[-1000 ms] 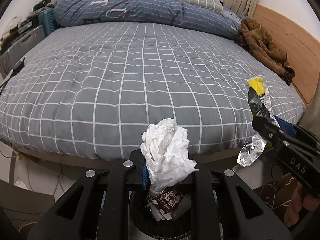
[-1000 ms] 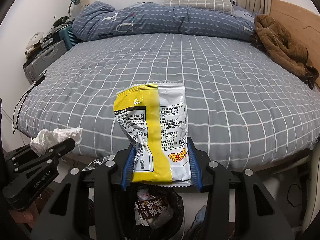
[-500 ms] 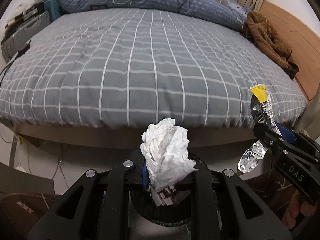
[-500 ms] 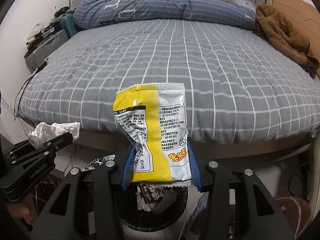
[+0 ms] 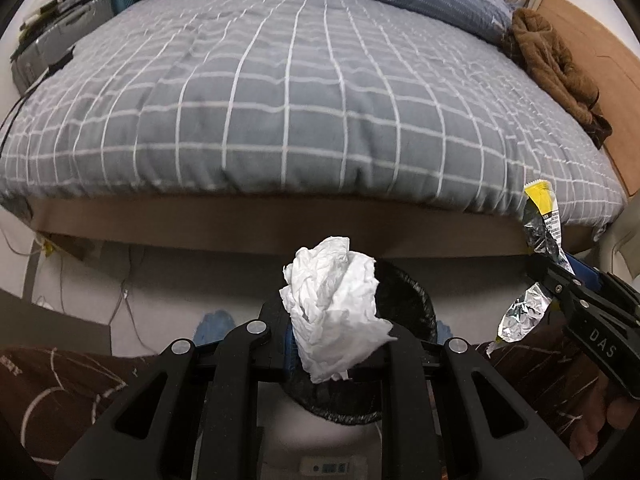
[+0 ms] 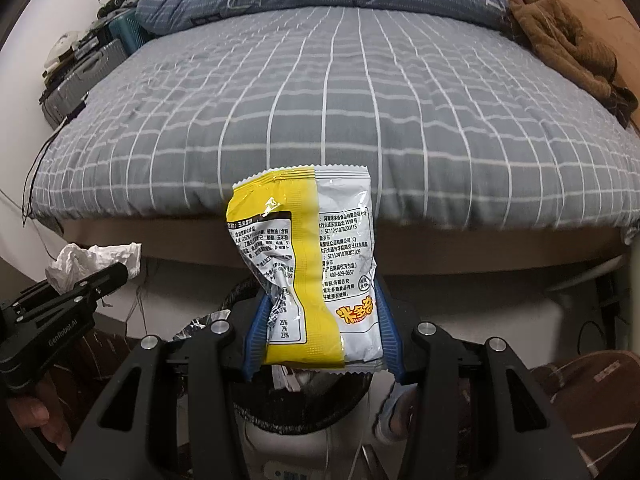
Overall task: Collect trash
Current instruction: 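Carry the tissue and snack packet down over the black bin with both tools, then open the right tool over the bin while the left tool releases the tissue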
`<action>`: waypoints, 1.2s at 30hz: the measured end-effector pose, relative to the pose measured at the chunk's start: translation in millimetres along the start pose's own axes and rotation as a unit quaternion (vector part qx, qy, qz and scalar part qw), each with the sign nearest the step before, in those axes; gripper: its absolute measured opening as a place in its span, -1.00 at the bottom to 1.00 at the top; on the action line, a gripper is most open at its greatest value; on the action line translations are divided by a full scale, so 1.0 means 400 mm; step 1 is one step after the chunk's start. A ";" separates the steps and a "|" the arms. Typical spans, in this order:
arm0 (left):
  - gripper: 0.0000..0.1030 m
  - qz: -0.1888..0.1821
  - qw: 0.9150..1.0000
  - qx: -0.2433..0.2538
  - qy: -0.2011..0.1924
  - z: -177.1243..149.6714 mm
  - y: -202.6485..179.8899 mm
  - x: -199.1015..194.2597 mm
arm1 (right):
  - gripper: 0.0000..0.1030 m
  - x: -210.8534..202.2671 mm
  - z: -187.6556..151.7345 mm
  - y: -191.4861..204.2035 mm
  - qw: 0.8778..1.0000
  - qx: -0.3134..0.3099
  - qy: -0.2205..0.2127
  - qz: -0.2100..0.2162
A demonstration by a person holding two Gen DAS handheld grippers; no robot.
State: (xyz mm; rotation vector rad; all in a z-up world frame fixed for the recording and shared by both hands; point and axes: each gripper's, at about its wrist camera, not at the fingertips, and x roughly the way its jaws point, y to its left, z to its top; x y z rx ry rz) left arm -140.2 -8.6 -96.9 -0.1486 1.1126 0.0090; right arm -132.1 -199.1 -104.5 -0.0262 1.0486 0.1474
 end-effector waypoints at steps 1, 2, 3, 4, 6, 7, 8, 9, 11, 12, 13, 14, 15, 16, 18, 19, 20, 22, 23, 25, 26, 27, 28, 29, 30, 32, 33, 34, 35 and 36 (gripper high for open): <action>-0.68 0.001 1.000 0.000 0.003 -0.008 0.002 0.002 | -0.12 0.003 -0.006 0.004 1.000 -0.001 0.004 0.000; -0.68 0.002 1.000 0.000 0.007 -0.016 0.003 0.005 | -0.12 0.005 -0.011 0.007 1.000 -0.001 0.006 0.001; -0.68 0.002 1.000 0.001 0.010 -0.023 0.003 0.008 | -0.12 0.009 -0.018 0.011 1.000 -0.002 0.010 0.001; -0.68 0.003 1.000 0.003 0.012 -0.026 0.003 0.011 | -0.12 0.012 -0.024 0.014 1.000 -0.003 0.013 0.001; -0.68 0.004 1.000 0.003 0.017 -0.038 0.007 0.022 | -0.12 0.021 -0.035 0.019 1.000 -0.005 0.020 0.002; -0.68 0.004 1.000 0.002 0.021 -0.044 0.009 0.030 | -0.12 0.028 -0.039 0.022 1.000 -0.007 0.023 0.001; -0.68 0.004 1.000 0.003 0.023 -0.050 0.011 0.038 | -0.12 0.036 -0.042 0.026 1.000 -0.009 0.026 0.001; -0.68 0.004 1.000 0.003 0.025 -0.054 0.012 0.043 | -0.12 0.042 -0.046 0.029 1.000 -0.010 0.029 0.002; -0.68 0.002 1.000 0.003 0.030 -0.061 0.016 0.061 | -0.12 0.065 -0.058 0.037 0.999 -0.015 0.038 0.002; -0.68 0.001 0.999 0.002 0.034 -0.064 0.017 0.074 | -0.12 0.074 -0.064 0.040 0.999 -0.017 0.042 0.002; -0.68 -0.001 0.999 0.001 0.038 -0.066 0.019 0.086 | -0.12 0.087 -0.070 0.044 0.999 -0.020 0.049 0.002; -0.68 -0.005 0.999 0.001 0.043 -0.067 0.020 0.101 | -0.12 0.099 -0.076 0.046 0.998 -0.022 0.054 0.002; -0.68 -0.006 0.999 0.001 0.047 -0.068 0.020 0.114 | -0.12 0.109 -0.081 0.046 0.998 -0.023 0.058 0.002; -0.68 -0.006 0.999 0.003 0.052 -0.070 0.020 0.131 | -0.12 0.125 -0.086 0.048 0.998 -0.025 0.065 0.000; -0.68 -0.008 0.998 0.002 0.060 -0.070 0.027 0.158 | -0.12 0.153 -0.094 0.050 0.997 -0.025 0.078 0.000; -0.68 -0.007 0.998 0.002 0.063 -0.070 0.030 0.170 | -0.12 0.172 -0.100 0.053 0.996 -0.028 0.087 0.000; -0.68 -0.006 0.998 0.002 0.066 -0.070 0.034 0.180 | -0.11 0.189 -0.104 0.055 0.995 -0.030 0.095 -0.001; -0.68 -0.006 0.997 0.000 0.072 -0.070 0.047 0.198 | -0.11 0.224 -0.112 0.058 0.993 -0.029 0.114 0.000; -0.68 -0.005 0.997 0.000 0.074 -0.070 0.050 0.203 | -0.11 0.239 -0.115 0.063 0.992 -0.030 0.122 0.002; -0.68 -0.002 0.997 -0.003 0.076 -0.073 0.060 0.217 | -0.11 0.266 -0.119 0.078 0.990 -0.039 0.133 0.002; -0.68 -0.001 0.997 -0.006 0.078 -0.071 0.062 0.224 | -0.11 0.278 -0.121 0.086 0.989 -0.044 0.138 0.002; -0.68 0.001 0.997 -0.008 0.079 -0.075 0.072 0.227 | -0.11 0.290 -0.124 0.093 0.988 -0.048 0.144 0.003; -0.68 0.005 0.997 -0.011 0.080 -0.079 0.084 0.229 | -0.11 0.299 -0.129 0.096 0.988 -0.052 0.147 0.004; -0.68 0.007 0.997 -0.015 0.081 -0.084 0.094 0.230 | -0.11 0.306 -0.130 0.102 0.987 -0.056 0.150 0.004; -0.68 0.008 0.996 -0.019 0.082 -0.086 0.104 0.232 | -0.10 0.313 -0.132 0.111 0.986 -0.060 0.153 0.005; -0.68 0.010 0.996 -0.026 0.083 -0.088 0.120 0.235 | -0.08 0.327 -0.135 0.117 0.985 -0.069 0.156 0.007; -0.68 0.012 0.996 -0.028 0.084 -0.091 0.128 0.236 | -0.07 0.332 -0.138 0.126 0.985 -0.072 0.157 0.008; -0.68 0.013 0.996 -0.029 0.084 -0.093 0.131 0.234 | -0.03 0.335 -0.138 0.130 0.985 -0.075 0.158 0.008; -0.68 0.014 0.996 -0.031 0.084 -0.096 0.137 0.234 | 0.04 0.338 -0.137 0.124 0.985 -0.076 0.158 0.008; -0.68 0.016 0.996 -0.033 0.085 -0.097 0.138 0.235 | 0.06 0.340 -0.138 0.124 0.985 -0.076 0.156 0.010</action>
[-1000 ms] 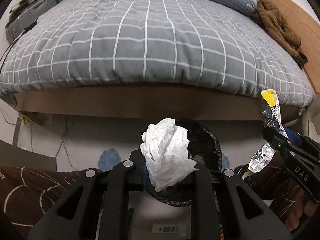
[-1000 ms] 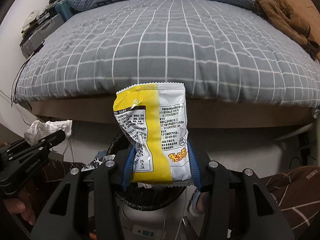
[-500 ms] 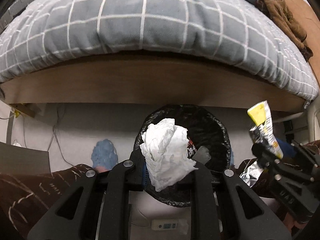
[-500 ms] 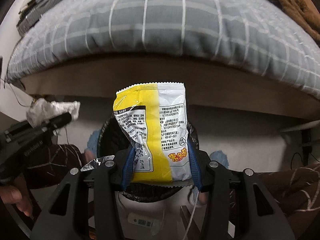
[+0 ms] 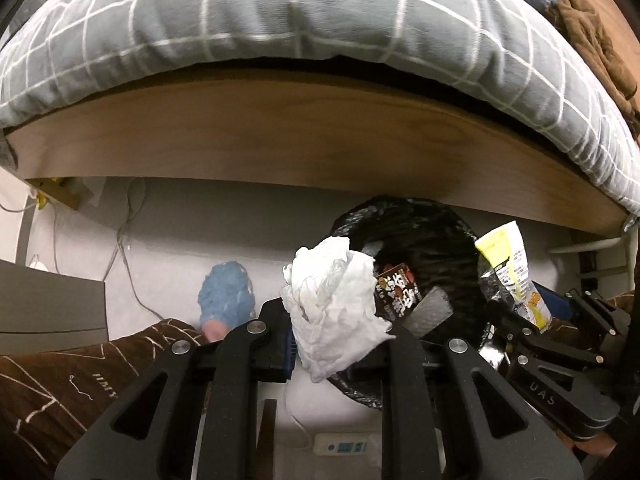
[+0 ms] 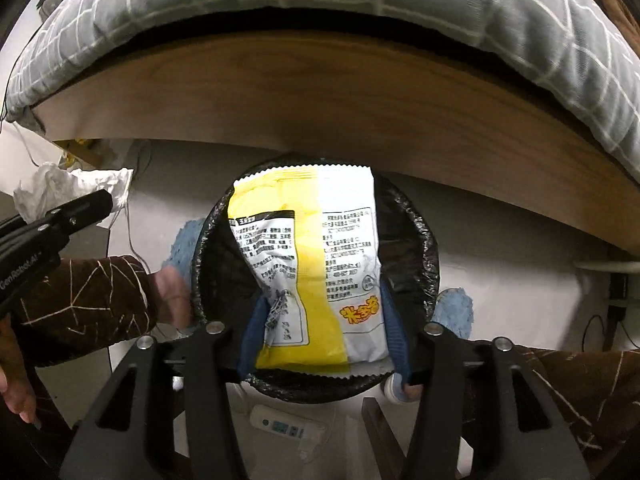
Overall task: Collect trash
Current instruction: 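Open the right tool over the bin while the left tool releases the tissue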
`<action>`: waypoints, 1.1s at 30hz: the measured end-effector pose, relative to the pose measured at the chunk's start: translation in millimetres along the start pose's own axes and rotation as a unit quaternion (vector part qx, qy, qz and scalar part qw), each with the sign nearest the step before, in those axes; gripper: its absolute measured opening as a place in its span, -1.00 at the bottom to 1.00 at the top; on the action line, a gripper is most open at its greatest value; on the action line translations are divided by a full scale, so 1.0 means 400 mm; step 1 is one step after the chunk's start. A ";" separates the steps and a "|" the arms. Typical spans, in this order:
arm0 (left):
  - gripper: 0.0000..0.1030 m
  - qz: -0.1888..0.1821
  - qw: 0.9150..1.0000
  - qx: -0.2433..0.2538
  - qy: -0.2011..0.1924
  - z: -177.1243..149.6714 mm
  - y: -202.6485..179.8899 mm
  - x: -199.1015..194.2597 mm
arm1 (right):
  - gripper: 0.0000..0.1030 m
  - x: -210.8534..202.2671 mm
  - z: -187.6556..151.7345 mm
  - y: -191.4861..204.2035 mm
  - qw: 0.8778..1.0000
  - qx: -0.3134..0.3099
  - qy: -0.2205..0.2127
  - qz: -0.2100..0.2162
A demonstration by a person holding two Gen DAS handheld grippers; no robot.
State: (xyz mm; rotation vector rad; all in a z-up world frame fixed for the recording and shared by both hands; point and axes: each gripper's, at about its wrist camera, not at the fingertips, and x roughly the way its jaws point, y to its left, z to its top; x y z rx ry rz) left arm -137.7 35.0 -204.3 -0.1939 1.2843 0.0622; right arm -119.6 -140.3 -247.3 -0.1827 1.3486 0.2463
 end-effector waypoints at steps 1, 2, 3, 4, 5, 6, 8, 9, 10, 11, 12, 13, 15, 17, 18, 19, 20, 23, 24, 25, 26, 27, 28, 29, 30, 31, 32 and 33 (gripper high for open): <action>-0.68 0.000 1.000 -0.002 0.000 0.000 0.003 0.000 | 0.09 0.003 0.003 -0.002 1.000 0.000 -0.001 0.000; -0.68 -0.001 1.000 -0.002 0.000 -0.001 0.002 0.000 | 0.15 0.011 0.009 -0.003 1.000 0.001 0.000 -0.001; -0.68 -0.001 1.000 0.000 0.001 -0.001 0.000 0.000 | 0.18 0.011 0.010 -0.006 1.000 0.002 -0.001 -0.003; -0.68 -0.001 1.000 0.002 0.001 0.000 -0.005 0.001 | 0.25 0.009 0.011 -0.010 1.000 0.003 -0.003 -0.003; -0.68 -0.001 1.000 0.004 0.001 0.003 -0.012 0.003 | 0.29 0.005 0.012 -0.013 1.000 0.004 -0.006 -0.004; -0.68 -0.003 1.000 0.006 0.001 0.003 -0.013 0.002 | 0.31 0.002 0.012 -0.008 1.000 0.003 -0.008 -0.005; -0.68 -0.005 1.000 0.008 0.000 0.004 -0.017 -0.003 | 0.36 -0.005 0.013 -0.016 1.000 0.005 -0.012 -0.005; -0.68 -0.008 1.000 0.009 0.001 0.003 -0.020 -0.004 | 0.37 -0.008 0.013 -0.020 1.000 0.009 -0.015 -0.005; -0.68 -0.011 1.000 0.010 0.001 0.002 -0.019 -0.004 | 0.41 -0.012 0.013 -0.023 1.000 0.011 -0.017 -0.003; -0.68 -0.011 1.000 0.010 0.002 0.001 -0.018 -0.002 | 0.49 -0.018 0.013 -0.023 1.000 0.013 -0.020 -0.002; -0.68 -0.010 1.000 0.011 0.001 0.001 -0.019 -0.002 | 0.52 -0.025 0.013 -0.028 1.000 0.013 -0.023 -0.001; -0.68 -0.009 1.000 0.010 0.001 0.002 -0.018 -0.002 | 0.56 -0.027 0.015 -0.029 1.000 0.014 -0.026 0.000; -0.68 -0.011 1.000 0.006 0.000 0.003 -0.012 -0.006 | 0.59 -0.033 0.014 -0.026 1.000 0.013 -0.027 0.002; -0.68 -0.008 1.000 0.007 -0.001 0.002 -0.010 -0.008 | 0.61 -0.039 0.019 -0.030 0.999 0.013 -0.029 -0.002; -0.68 -0.008 1.000 0.006 -0.001 0.001 -0.009 -0.008 | 0.63 -0.045 0.020 -0.036 0.999 0.014 -0.033 -0.006; -0.68 -0.008 1.000 0.006 0.000 0.000 -0.010 -0.007 | 0.68 -0.053 0.023 -0.043 0.999 0.017 -0.037 -0.010; -0.68 -0.008 1.000 0.007 0.000 0.000 -0.013 -0.007 | 0.73 -0.060 0.024 -0.047 0.999 0.021 -0.043 -0.015; -0.68 -0.014 1.000 0.011 -0.001 0.005 -0.035 -0.007 | 0.85 -0.086 0.025 -0.089 0.997 0.033 -0.064 -0.025; -0.68 -0.015 1.000 0.014 -0.002 0.006 -0.041 -0.010 | 0.85 -0.095 0.025 -0.111 0.996 0.041 -0.070 -0.027; -0.68 -0.018 1.000 0.017 -0.002 0.006 -0.053 -0.010 | 0.85 -0.100 0.023 -0.127 0.996 0.047 -0.074 -0.028; -0.68 -0.019 1.000 0.019 -0.002 0.006 -0.061 -0.009 | 0.85 -0.107 0.020 -0.141 0.995 0.052 -0.079 -0.031; -0.68 -0.022 1.000 0.022 -0.001 0.005 -0.074 -0.008 | 0.85 -0.114 0.014 -0.155 0.994 0.054 -0.085 -0.035; -0.68 -0.027 0.999 0.027 -0.001 0.005 -0.089 -0.008 | 0.85 -0.122 0.011 -0.167 0.994 0.053 -0.088 -0.041; -0.68 -0.030 0.999 0.031 -0.001 0.004 -0.098 -0.008 | 0.85 -0.129 0.007 -0.175 0.993 0.053 -0.091 -0.047; -0.68 -0.031 0.999 0.040 -0.002 0.004 -0.119 -0.006 | 0.85 -0.138 0.004 -0.186 0.993 0.052 -0.096 -0.054; -0.68 -0.034 0.998 0.047 -0.001 0.004 -0.135 -0.004 | 0.85 -0.151 0.000 -0.197 0.991 0.052 -0.103 -0.062; -0.68 -0.037 0.998 0.052 0.000 0.003 -0.153 -0.002 | 0.85 -0.159 -0.004 -0.209 0.990 0.052 -0.108 -0.068; -0.68 -0.039 0.998 0.056 0.001 0.002 -0.167 0.000 | 0.85 -0.169 -0.007 -0.224 0.989 0.055 -0.113 -0.074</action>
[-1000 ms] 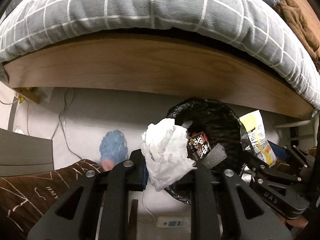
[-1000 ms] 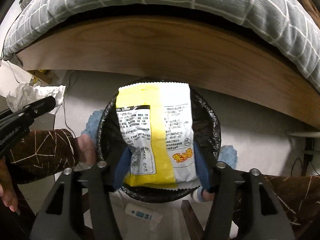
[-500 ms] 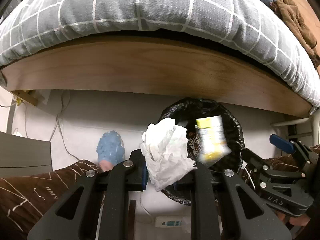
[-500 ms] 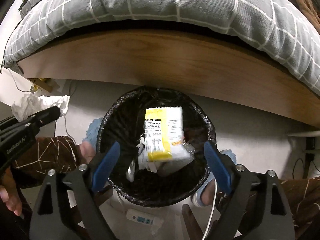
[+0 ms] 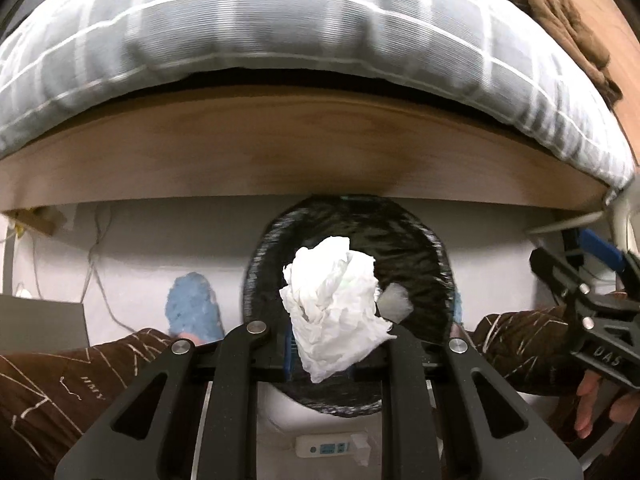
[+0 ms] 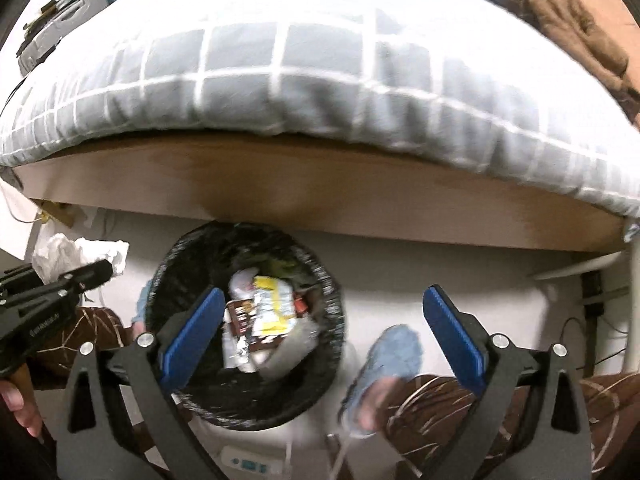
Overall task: Collect trash
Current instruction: 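Open the right tool over the bin while the left tool releases the tissue, then raise both open tools up from the bin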
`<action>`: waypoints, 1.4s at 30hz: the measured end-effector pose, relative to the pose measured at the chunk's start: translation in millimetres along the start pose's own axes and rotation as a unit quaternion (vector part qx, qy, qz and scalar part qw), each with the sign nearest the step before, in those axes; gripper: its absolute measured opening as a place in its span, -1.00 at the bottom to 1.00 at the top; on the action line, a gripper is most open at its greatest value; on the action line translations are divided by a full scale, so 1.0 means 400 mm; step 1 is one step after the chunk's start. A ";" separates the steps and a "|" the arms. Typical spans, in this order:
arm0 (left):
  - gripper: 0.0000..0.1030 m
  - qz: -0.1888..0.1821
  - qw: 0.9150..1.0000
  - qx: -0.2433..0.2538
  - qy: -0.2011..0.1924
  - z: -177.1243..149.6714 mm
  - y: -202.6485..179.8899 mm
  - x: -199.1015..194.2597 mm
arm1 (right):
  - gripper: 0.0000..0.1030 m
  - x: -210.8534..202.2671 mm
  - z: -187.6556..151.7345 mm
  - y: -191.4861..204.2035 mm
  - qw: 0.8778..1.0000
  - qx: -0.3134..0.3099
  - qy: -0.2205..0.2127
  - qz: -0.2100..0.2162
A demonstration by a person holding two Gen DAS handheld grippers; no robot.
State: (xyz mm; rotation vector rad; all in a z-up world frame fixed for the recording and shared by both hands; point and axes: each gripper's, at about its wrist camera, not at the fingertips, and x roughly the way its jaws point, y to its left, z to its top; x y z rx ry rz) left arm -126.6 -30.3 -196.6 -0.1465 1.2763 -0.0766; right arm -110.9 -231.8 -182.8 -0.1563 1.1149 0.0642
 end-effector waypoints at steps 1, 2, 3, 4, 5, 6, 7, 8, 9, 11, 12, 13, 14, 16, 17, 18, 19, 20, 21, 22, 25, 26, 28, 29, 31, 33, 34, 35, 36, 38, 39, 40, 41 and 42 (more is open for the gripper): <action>-0.68 -0.002 1.000 0.005 0.000 0.001 -0.015 0.002 | 0.85 -0.004 -0.002 -0.010 1.000 0.004 -0.003 -0.003; -0.68 -0.005 1.000 0.010 -0.001 0.003 -0.033 0.002 | 0.85 -0.005 -0.002 -0.024 1.000 0.009 -0.003 -0.006; -0.68 -0.006 1.000 0.013 -0.002 0.003 -0.046 0.003 | 0.85 -0.005 -0.004 -0.039 1.000 0.014 -0.002 -0.009; -0.68 -0.007 1.000 0.017 -0.003 0.004 -0.058 0.004 | 0.85 -0.005 -0.007 -0.056 1.000 0.021 -0.001 -0.012; -0.68 -0.008 1.000 0.021 -0.004 0.005 -0.072 0.005 | 0.85 -0.003 -0.009 -0.068 1.000 0.027 0.001 -0.013; -0.68 -0.009 1.000 0.024 -0.003 0.006 -0.082 0.011 | 0.85 -0.001 -0.011 -0.071 0.999 0.031 0.002 -0.012; -0.68 -0.009 1.000 0.027 -0.003 0.005 -0.089 0.012 | 0.85 -0.002 -0.013 -0.084 0.999 0.035 0.002 -0.013; -0.68 -0.010 1.000 0.029 -0.002 0.006 -0.097 0.017 | 0.85 -0.001 -0.016 -0.092 0.999 0.037 0.004 -0.017; -0.67 -0.011 0.999 0.033 -0.002 0.005 -0.108 0.018 | 0.85 0.001 -0.019 -0.102 0.999 0.041 0.007 -0.020; -0.65 -0.011 0.999 0.041 -0.003 0.004 -0.123 0.024 | 0.85 0.000 -0.023 -0.113 0.999 0.048 0.007 -0.015; -0.65 -0.010 0.999 0.043 -0.002 0.004 -0.125 0.032 | 0.85 -0.002 -0.024 -0.118 0.999 0.050 0.007 -0.015; -0.65 -0.010 0.999 0.044 -0.003 0.003 -0.129 0.036 | 0.85 0.000 -0.024 -0.121 0.999 0.051 0.006 -0.016; -0.65 -0.007 0.999 0.046 -0.003 0.001 -0.131 0.039 | 0.85 -0.003 -0.023 -0.125 0.998 0.053 0.006 -0.015; -0.57 -0.004 0.999 0.047 -0.005 -0.002 -0.134 0.043 | 0.85 -0.001 -0.023 -0.122 0.998 0.055 0.005 -0.013; -0.53 -0.003 0.999 0.047 -0.006 -0.003 -0.133 0.046 | 0.85 0.004 -0.022 -0.117 0.998 0.054 0.007 -0.012; -0.42 0.000 0.999 0.048 -0.006 -0.006 -0.133 0.047 | 0.85 0.005 -0.022 -0.115 0.998 0.054 0.008 -0.011; -0.28 0.003 0.999 0.048 -0.007 -0.007 -0.131 0.049 | 0.85 0.008 -0.021 -0.111 0.998 0.054 0.009 -0.009; -0.19 0.005 0.999 0.045 -0.009 -0.007 -0.125 0.046 | 0.85 0.009 -0.021 -0.107 0.999 0.052 0.010 -0.007; -0.03 0.005 0.999 0.040 -0.014 -0.005 -0.117 0.040 | 0.85 0.009 -0.021 -0.101 0.999 0.050 0.009 -0.006; 0.13 0.006 0.999 0.037 -0.020 -0.003 -0.112 0.033 | 0.85 0.007 -0.019 -0.095 0.999 0.047 0.007 -0.004; 0.51 0.015 0.999 0.033 -0.040 0.000 -0.103 0.006 | 0.85 -0.003 -0.013 -0.077 0.999 0.042 0.000 0.009; 0.57 0.020 0.998 0.034 -0.054 0.000 -0.099 -0.012 | 0.85 -0.008 -0.010 -0.068 0.999 0.039 -0.003 0.014; 0.78 0.032 0.997 0.030 -0.070 0.002 -0.094 -0.039 | 0.85 -0.023 -0.004 -0.050 0.999 0.028 -0.014 0.017; 0.81 0.036 0.996 0.026 -0.082 0.003 -0.086 -0.058 | 0.85 -0.033 -0.001 -0.041 0.999 0.022 -0.021 0.017; 0.89 0.044 0.994 0.016 -0.095 0.006 -0.073 -0.089 | 0.85 -0.062 0.008 -0.029 0.999 0.015 -0.036 0.016; 0.89 0.045 0.993 0.009 -0.107 0.008 -0.062 -0.121 | 0.85 -0.087 0.020 -0.025 0.998 0.016 -0.049 0.022; 0.89 0.046 0.992 0.009 -0.113 0.010 -0.058 -0.139 | 0.85 -0.105 0.026 -0.023 0.998 0.016 -0.056 0.021; 0.89 0.048 0.991 0.008 -0.122 0.014 -0.054 -0.163 | 0.85 -0.121 0.032 -0.022 0.998 0.015 -0.062 0.019; 0.89 0.050 0.991 0.008 -0.128 0.018 -0.053 -0.180 | 0.85 -0.138 0.037 -0.022 0.997 0.015 -0.068 0.018; 0.89 0.052 0.989 0.009 -0.138 0.024 -0.054 -0.218 | 0.85 -0.184 0.047 -0.024 0.996 0.017 -0.084 0.017; 0.89 0.058 0.988 0.013 -0.145 0.027 -0.058 -0.249 | 0.85 -0.205 0.052 -0.026 0.996 0.019 -0.091 0.015; 0.89 0.061 0.986 0.016 -0.153 0.030 -0.062 -0.271 | 0.85 -0.232 0.058 -0.028 0.995 0.021 -0.100 0.013; 0.89 0.063 0.985 0.017 -0.161 0.032 -0.067 -0.296 | 0.85 -0.260 0.064 -0.030 0.994 0.025 -0.110 0.012; 0.89 0.060 0.983 0.017 -0.171 0.033 -0.072 -0.326 | 0.85 -0.289 0.069 -0.033 0.992 0.028 -0.120 0.012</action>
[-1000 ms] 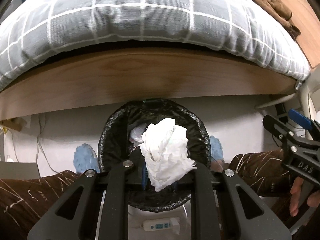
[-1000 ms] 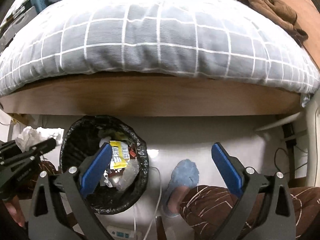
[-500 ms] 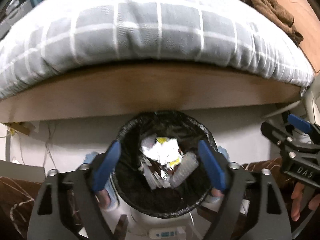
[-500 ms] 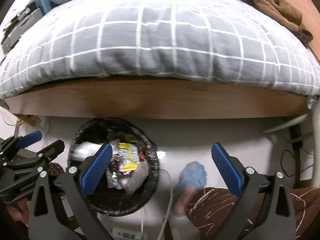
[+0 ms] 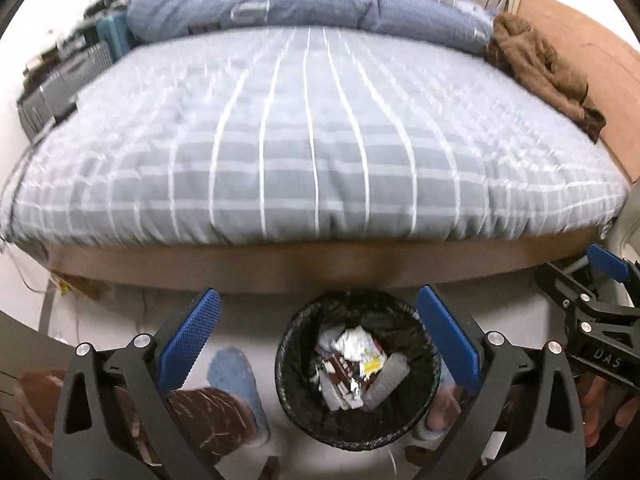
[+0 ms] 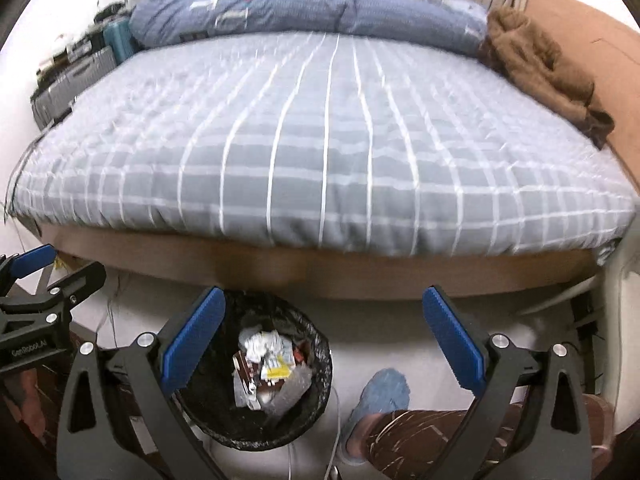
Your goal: Collect trash
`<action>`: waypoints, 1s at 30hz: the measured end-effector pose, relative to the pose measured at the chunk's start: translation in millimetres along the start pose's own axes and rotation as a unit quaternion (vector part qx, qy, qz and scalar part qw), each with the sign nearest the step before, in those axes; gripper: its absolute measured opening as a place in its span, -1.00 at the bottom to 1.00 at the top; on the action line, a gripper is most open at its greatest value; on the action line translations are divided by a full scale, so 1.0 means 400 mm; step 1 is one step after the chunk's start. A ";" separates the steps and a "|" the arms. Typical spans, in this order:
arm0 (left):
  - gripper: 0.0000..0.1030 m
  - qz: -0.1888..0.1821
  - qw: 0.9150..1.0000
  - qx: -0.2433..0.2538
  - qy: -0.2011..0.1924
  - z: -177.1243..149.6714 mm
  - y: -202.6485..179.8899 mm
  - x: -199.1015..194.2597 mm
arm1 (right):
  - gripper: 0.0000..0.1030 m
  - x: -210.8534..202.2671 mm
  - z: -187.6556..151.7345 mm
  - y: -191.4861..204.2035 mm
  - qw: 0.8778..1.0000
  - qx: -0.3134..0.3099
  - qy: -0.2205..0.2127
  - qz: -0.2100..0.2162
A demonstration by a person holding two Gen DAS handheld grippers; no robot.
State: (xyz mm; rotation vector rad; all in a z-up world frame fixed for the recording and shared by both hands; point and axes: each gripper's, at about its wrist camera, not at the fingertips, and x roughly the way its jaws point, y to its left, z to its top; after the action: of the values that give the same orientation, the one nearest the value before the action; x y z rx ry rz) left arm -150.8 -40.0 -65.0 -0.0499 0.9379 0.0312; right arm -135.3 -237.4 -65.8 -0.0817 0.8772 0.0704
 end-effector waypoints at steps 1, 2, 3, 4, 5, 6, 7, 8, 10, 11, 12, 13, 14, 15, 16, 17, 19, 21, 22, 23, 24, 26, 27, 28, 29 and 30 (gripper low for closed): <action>0.89 -0.005 1.000 -0.003 -0.007 0.009 0.001 -0.022 | 0.85 -0.025 0.010 -0.002 1.000 0.001 -0.010 0.000; 0.89 -0.009 1.000 -0.005 -0.017 0.017 0.001 -0.051 | 0.85 -0.050 0.019 -0.001 1.000 0.000 -0.019 0.000; 0.89 -0.009 1.000 -0.004 -0.021 0.020 0.000 -0.069 | 0.85 -0.080 0.028 0.000 1.000 0.000 -0.030 -0.001; 0.89 -0.008 1.000 -0.003 -0.025 0.022 -0.002 -0.089 | 0.85 -0.101 0.033 0.001 0.999 0.000 -0.036 -0.001; 0.89 -0.010 1.000 -0.004 -0.030 0.024 -0.002 -0.113 | 0.85 -0.118 0.038 0.001 0.999 0.000 -0.040 -0.001; 0.89 -0.012 0.999 -0.006 -0.034 0.023 0.000 -0.133 | 0.85 -0.136 0.041 -0.001 0.999 0.000 -0.045 -0.002; 0.89 -0.013 0.999 -0.008 -0.037 0.020 0.001 -0.148 | 0.85 -0.158 0.043 0.003 0.999 -0.001 -0.051 -0.004; 0.89 -0.014 0.999 -0.010 -0.040 0.018 0.001 -0.161 | 0.85 -0.174 0.042 0.003 0.999 -0.004 -0.053 -0.006; 0.89 -0.017 0.999 -0.012 -0.046 0.012 0.004 -0.195 | 0.85 -0.207 0.035 0.008 0.998 -0.007 -0.060 -0.012; 0.89 -0.016 0.999 -0.012 -0.049 0.008 0.004 -0.209 | 0.85 -0.214 0.032 0.009 0.998 -0.005 -0.061 -0.011; 0.89 -0.016 0.999 -0.011 -0.051 0.003 0.005 -0.220 | 0.85 -0.224 0.027 0.009 0.998 -0.003 -0.062 -0.009; 0.89 -0.014 0.998 -0.011 -0.052 -0.001 0.005 -0.229 | 0.85 -0.234 0.023 0.010 0.998 -0.001 -0.061 -0.007; 0.89 -0.013 0.998 -0.011 -0.053 -0.005 0.007 -0.238 | 0.85 -0.243 0.020 0.011 0.998 -0.001 -0.063 -0.004; 0.89 -0.012 0.998 -0.012 -0.054 -0.009 0.009 -0.246 | 0.85 -0.250 0.017 0.012 0.998 -0.001 -0.065 -0.005; 0.89 -0.013 0.998 -0.013 -0.055 -0.012 0.010 -0.248 | 0.85 -0.253 0.014 0.012 0.998 -0.001 -0.066 -0.005; 0.89 -0.012 0.998 -0.012 -0.054 -0.013 0.010 -0.248 | 0.85 -0.254 0.012 0.014 0.998 0.000 -0.066 -0.006; 0.89 -0.010 0.999 -0.011 -0.050 -0.017 0.012 -0.243 | 0.85 -0.255 0.011 0.014 0.998 0.002 -0.064 -0.002; 0.89 -0.009 0.999 -0.011 -0.050 -0.018 0.014 -0.242 | 0.85 -0.253 0.010 0.016 0.998 0.001 -0.064 -0.001; 0.89 -0.008 0.999 -0.011 -0.051 -0.018 0.014 -0.243 | 0.85 -0.252 0.009 0.016 0.998 0.001 -0.064 -0.001; 0.89 -0.008 0.999 -0.010 -0.051 -0.017 0.013 -0.244 | 0.85 -0.251 0.010 0.017 0.998 0.001 -0.063 -0.001; 0.89 -0.008 0.999 -0.010 -0.052 -0.016 0.014 -0.243 | 0.85 -0.249 0.010 0.017 0.998 0.002 -0.062 0.000; 0.89 -0.007 0.999 -0.009 -0.051 -0.015 0.012 -0.241 | 0.85 -0.242 0.008 0.018 0.998 0.002 -0.060 -0.001; 0.89 -0.007 0.999 -0.009 -0.051 -0.016 0.012 -0.241 | 0.85 -0.240 0.008 0.018 0.998 0.003 -0.059 -0.001; 0.89 -0.008 0.999 -0.009 -0.051 -0.016 0.014 -0.241 | 0.85 -0.237 0.007 0.018 0.998 0.004 -0.058 0.000; 0.89 -0.007 0.999 -0.008 -0.052 -0.016 0.015 -0.241 | 0.85 -0.235 0.005 0.019 0.998 0.004 -0.057 0.000; 0.89 -0.007 0.999 -0.008 -0.052 -0.016 0.016 -0.241 | 0.85 -0.234 0.005 0.019 0.998 0.003 -0.057 -0.001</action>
State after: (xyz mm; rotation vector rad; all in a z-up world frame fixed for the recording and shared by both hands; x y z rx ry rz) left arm -213.2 -34.3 8.7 -0.0697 0.8338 0.0284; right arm -194.4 -232.4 7.2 -0.0715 0.7638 0.0700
